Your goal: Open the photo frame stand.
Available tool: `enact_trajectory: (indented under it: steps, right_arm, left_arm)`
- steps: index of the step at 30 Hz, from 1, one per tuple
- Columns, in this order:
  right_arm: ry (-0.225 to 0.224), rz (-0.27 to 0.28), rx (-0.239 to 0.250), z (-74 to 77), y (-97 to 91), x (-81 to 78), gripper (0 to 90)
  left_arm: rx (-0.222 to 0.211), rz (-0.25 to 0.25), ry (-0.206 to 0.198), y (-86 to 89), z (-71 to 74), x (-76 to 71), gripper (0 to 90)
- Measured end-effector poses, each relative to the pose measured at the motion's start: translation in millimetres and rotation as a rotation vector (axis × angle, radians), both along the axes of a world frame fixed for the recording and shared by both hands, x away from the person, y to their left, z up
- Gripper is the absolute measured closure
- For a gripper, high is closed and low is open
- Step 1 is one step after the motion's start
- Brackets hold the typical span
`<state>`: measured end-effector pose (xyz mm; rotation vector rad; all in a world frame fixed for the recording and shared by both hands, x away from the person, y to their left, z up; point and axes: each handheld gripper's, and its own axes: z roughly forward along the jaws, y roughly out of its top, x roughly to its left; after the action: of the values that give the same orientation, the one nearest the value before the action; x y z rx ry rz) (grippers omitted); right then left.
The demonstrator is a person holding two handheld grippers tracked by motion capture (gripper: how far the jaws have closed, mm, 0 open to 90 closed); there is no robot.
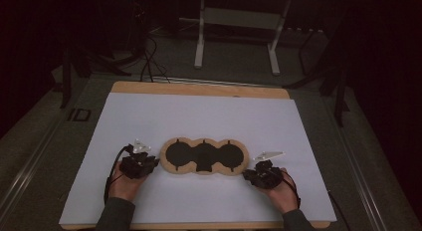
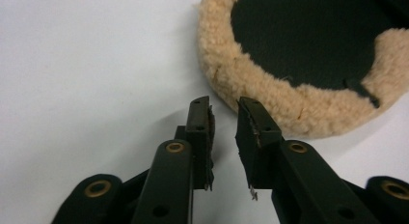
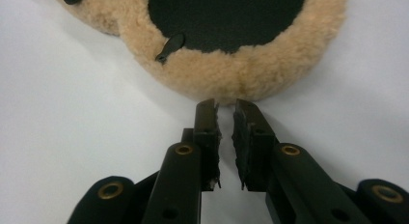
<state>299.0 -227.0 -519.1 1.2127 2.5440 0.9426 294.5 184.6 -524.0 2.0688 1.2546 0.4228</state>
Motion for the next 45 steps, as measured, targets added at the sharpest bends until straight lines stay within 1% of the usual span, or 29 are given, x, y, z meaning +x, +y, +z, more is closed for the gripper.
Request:
enact_trajectory:
  steps: [1,2,3,4,9,12,14,16,20,23,28,30,32,35,37,39,43,45]
  right_arm:
    - [0.0,-0.004,0.006,0.4,-1.3,0.1,78.5]
    - [0.0,-0.004,0.006,0.4,-1.3,0.1,78.5]
    - [0.0,-0.007,0.013,1.0,-3.1,0.3,77.8]
    - [-0.004,-0.015,0.027,1.7,-5.4,0.3,76.7]
    - [-0.017,-0.019,0.033,2.1,-5.4,-1.1,73.1]
    - [-0.024,-0.021,0.035,2.1,-4.9,-1.8,70.4]
    - [-0.031,-0.03,0.041,2.9,-5.4,-1.9,67.7]
    - [-0.038,-0.042,0.042,3.4,-6.0,-1.4,66.1]
    - [-0.039,-0.052,0.071,5.9,-6.4,-1.4,63.0]
    - [-0.051,-0.052,0.098,8.5,-7.4,-1.7,58.1]
    - [-0.063,-0.046,0.122,10.9,-8.7,-2.5,53.4]
    - [-0.074,-0.048,0.116,11.6,-8.5,-3.3,53.8]
    - [-0.083,-0.057,0.098,11.5,-7.7,-3.8,53.4]
    - [-0.095,-0.063,0.085,10.9,-6.8,-4.1,53.2]
    - [-0.105,-0.063,0.085,11.4,-6.5,-4.5,53.0]
    - [-0.105,-0.06,0.089,12.1,-6.7,-4.8,51.8]
    - [-0.11,-0.057,0.088,12.1,-6.4,-5.1,51.5]
    - [-0.113,-0.057,0.09,12.0,-6.4,-5.1,53.2]
  left_arm:
    - [-0.006,0.005,-0.013,0.1,1.3,-0.8,74.8]
    - [-0.006,0.005,-0.013,0.1,1.3,-0.8,74.0]
    - [-0.018,0.009,-0.038,1.3,4.4,-3.1,74.0]
    - [-0.028,0.009,-0.05,1.7,5.8,-4.1,72.3]
    - [-0.079,0.012,-0.103,2.6,12.7,-9.5,69.4]
    - [-0.092,-0.007,-0.132,-0.3,17.2,-13.0,66.2]
    - [-0.11,-0.029,-0.139,-3.9,19.6,-14.7,63.8]
    - [-0.11,-0.05,-0.148,-9.6,21.5,-16.3,62.6]
    - [-0.118,-0.092,-0.163,-23.5,25.5,-20.1,61.5]
    - [-0.114,-0.13,-0.163,-34.7,26.7,-21.8,61.3]
    - [-0.077,-0.194,-0.159,-54.1,23.6,-24.4,61.5]
    - [-0.074,-0.218,-0.157,-59.5,22.7,-25.5,62.1]
    - [-0.075,-0.235,-0.151,-64.1,21.1,-26.0,63.0]
    - [-0.06,-0.258,-0.145,-71.3,17.7,-26.5,65.0]
    - [-0.042,-0.274,-0.139,-76.2,15.7,-26.8,65.1]
    - [-0.031,-0.289,-0.137,-81.0,14.0,-27.7,65.6]
    - [-0.02,-0.316,-0.14,-88.3,11.6,-29.4,65.5]
    - [-0.011,-0.326,-0.135,-91.4,10.0,-29.9,65.6]
